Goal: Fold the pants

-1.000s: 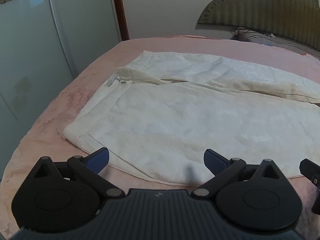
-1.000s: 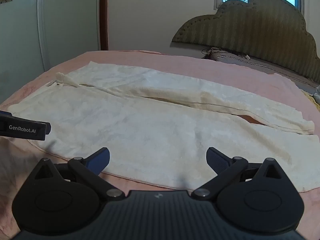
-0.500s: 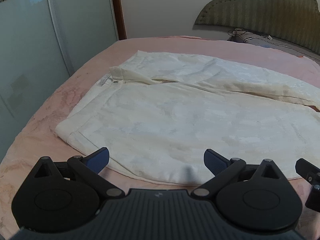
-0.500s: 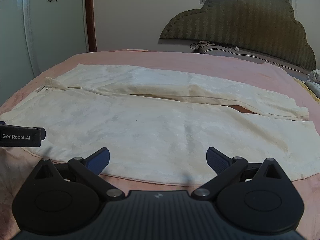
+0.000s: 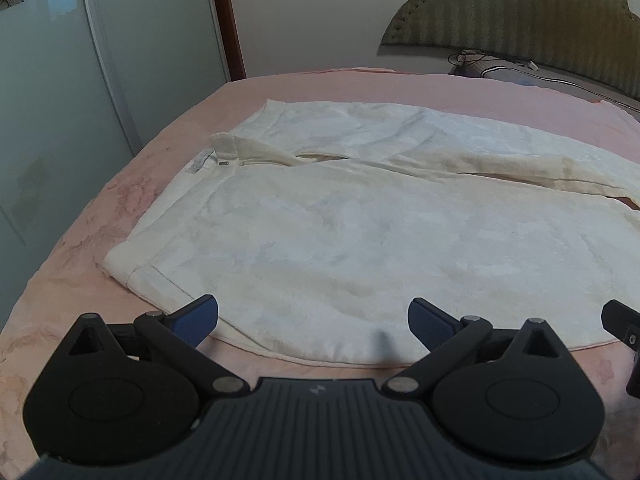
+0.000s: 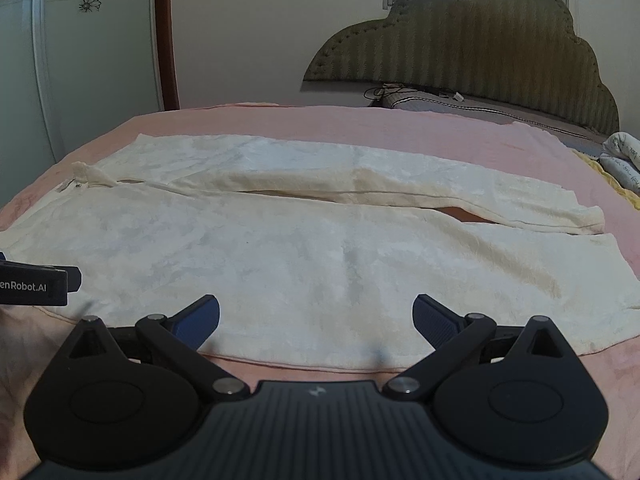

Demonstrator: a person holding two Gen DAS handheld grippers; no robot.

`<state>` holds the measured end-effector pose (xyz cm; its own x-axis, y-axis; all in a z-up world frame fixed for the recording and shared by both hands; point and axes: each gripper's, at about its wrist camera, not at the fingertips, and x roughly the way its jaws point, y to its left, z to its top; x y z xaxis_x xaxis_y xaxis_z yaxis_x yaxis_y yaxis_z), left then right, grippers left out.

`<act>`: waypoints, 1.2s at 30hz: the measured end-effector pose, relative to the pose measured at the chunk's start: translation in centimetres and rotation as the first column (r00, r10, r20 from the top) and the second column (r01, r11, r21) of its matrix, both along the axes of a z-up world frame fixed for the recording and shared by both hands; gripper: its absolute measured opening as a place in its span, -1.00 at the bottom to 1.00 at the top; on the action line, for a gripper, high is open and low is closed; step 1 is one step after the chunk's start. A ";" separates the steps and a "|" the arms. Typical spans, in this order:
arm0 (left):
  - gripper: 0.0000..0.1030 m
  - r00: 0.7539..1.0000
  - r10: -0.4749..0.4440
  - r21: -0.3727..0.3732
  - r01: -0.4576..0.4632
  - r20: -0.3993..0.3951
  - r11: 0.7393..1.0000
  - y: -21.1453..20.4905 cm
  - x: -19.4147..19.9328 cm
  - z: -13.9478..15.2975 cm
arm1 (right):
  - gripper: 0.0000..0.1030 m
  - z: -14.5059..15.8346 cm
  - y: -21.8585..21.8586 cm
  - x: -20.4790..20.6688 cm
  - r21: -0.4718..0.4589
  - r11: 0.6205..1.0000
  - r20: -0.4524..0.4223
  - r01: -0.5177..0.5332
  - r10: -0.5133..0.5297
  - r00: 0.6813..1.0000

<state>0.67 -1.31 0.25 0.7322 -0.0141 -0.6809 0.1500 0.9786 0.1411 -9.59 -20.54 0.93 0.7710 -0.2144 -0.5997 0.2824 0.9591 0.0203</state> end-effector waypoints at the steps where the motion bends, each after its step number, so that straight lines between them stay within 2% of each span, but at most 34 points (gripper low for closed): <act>1: 0.99 1.000 0.006 -0.001 -0.006 -0.002 1.000 0.1 0.0 0.0 | 1.00 -0.1 0.0 0.0 0.004 1.000 -0.002 -0.005 0.005 1.000; 6: 0.99 1.000 0.027 -0.018 -0.027 -0.015 0.999 -0.3 0.3 0.0 | 1.00 -0.1 0.5 -0.2 0.004 1.000 -0.007 -0.022 0.022 1.000; 12: 0.99 1.000 -0.016 0.008 0.016 -0.013 1.000 -1.4 -0.3 -0.3 | 1.00 0.7 0.1 -1.1 0.018 1.000 0.044 0.017 -0.017 0.999; 16: 0.99 1.000 -0.013 0.015 0.013 -0.012 1.000 -1.2 0.1 -0.5 | 1.00 0.1 -0.5 -0.6 0.064 0.998 0.008 0.012 -0.012 1.000; 22: 0.98 0.999 0.027 -0.001 -0.027 -0.016 1.000 0.0 0.9 -0.7 | 1.00 1.1 -0.4 -0.5 -0.004 1.000 0.070 -0.011 0.011 0.997; 24: 0.98 1.000 0.026 0.001 -0.026 -0.016 1.000 0.1 1.0 -0.7 | 1.00 0.9 -0.4 -0.3 -0.019 0.999 0.057 -0.036 0.037 0.998; 27: 0.98 1.000 0.022 -0.002 -0.022 -0.004 1.000 0.2 0.9 -0.4 | 1.00 0.6 -0.4 -0.3 -0.035 0.999 0.061 -0.011 0.013 0.998; 31: 0.99 1.000 0.022 0.015 -0.022 0.002 1.000 0.1 1.1 -0.3 | 1.00 1.2 -0.5 -0.4 0.001 0.998 0.083 -0.059 0.059 0.995; 36: 0.99 1.000 0.025 0.000 -0.025 -0.017 1.000 0.4 1.6 -0.5 | 1.00 2.1 -0.2 0.3 -0.019 0.991 0.092 -0.129 0.131 0.987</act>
<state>2.30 -0.87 -0.24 0.7204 0.0036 -0.6936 0.1282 0.9820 0.1383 -9.28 -20.72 3.07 0.8451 -0.1161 -0.5218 0.1527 0.9879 0.0275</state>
